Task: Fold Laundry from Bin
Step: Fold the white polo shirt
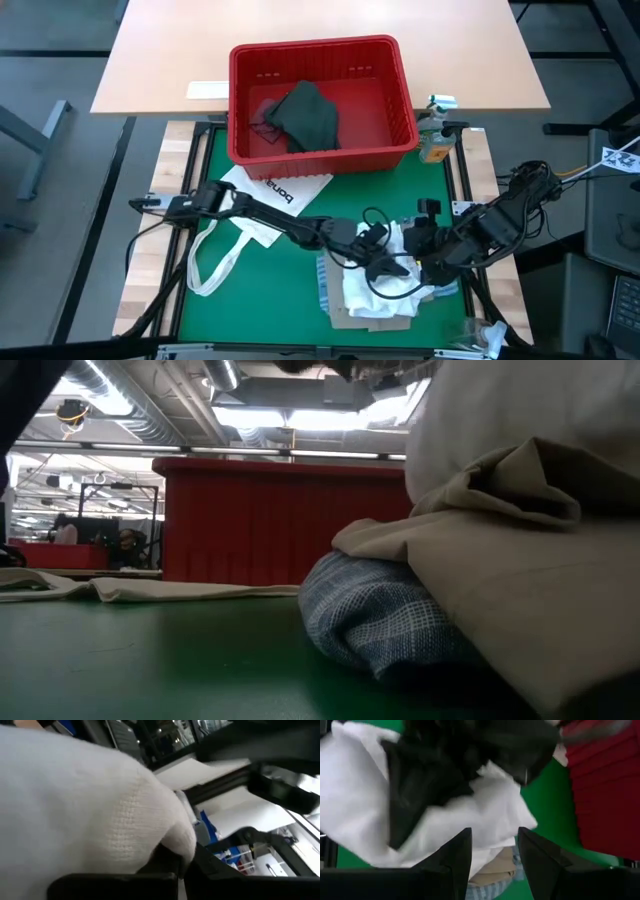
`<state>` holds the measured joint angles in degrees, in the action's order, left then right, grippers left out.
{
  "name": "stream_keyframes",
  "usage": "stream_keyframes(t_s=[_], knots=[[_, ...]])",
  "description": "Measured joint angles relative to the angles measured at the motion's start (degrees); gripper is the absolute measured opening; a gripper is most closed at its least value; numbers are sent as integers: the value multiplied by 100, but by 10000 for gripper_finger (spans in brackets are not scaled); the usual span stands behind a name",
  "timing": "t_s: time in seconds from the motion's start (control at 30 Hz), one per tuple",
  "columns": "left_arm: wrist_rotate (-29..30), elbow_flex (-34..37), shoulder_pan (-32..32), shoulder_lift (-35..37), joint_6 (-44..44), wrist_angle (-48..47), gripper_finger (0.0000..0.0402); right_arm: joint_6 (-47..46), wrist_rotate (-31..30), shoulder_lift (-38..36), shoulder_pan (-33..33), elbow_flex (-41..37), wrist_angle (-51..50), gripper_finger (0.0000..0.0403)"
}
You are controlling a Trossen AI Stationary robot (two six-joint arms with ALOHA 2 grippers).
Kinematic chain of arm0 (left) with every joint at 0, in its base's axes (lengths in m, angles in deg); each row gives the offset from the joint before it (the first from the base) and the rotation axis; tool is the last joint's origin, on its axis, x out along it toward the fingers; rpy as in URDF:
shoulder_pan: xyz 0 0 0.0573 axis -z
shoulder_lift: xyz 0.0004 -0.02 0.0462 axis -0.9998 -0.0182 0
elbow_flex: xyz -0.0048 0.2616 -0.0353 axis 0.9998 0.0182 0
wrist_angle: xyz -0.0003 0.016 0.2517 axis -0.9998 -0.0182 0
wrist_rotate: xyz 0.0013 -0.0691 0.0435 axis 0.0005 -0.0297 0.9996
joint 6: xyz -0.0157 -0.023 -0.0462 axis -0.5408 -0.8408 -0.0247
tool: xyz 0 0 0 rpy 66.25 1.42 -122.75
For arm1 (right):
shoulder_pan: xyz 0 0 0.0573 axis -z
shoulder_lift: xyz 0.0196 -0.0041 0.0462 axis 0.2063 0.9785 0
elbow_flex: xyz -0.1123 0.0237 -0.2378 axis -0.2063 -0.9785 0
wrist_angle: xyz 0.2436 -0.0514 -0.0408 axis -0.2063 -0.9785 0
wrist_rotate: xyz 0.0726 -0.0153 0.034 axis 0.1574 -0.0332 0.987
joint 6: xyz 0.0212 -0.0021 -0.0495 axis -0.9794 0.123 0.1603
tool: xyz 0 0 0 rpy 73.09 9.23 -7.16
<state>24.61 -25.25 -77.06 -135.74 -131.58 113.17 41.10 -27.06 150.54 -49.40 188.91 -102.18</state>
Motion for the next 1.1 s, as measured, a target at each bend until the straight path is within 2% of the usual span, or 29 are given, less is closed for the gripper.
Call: stream_keyframes(t_s=[0.23,0.53,0.63,0.77,0.87,1.1], knots=[[110,-442,-233,-525,28,19,8,0,3,2,0,-3,-7,160],[918,-483,-224,-704,236,14,10,0,5,2,0,-4,-4,160],[1027,-483,-162,-704,595,51,10,0,5,2,0,-4,-4,160],[992,-483,-77,-704,811,123,19,0,7,2,0,-4,-2,160],[693,-483,-72,-704,844,108,35,0,7,4,0,-6,23,160],[555,-483,-43,-704,1280,116,92,0,7,4,0,-6,61,160]])
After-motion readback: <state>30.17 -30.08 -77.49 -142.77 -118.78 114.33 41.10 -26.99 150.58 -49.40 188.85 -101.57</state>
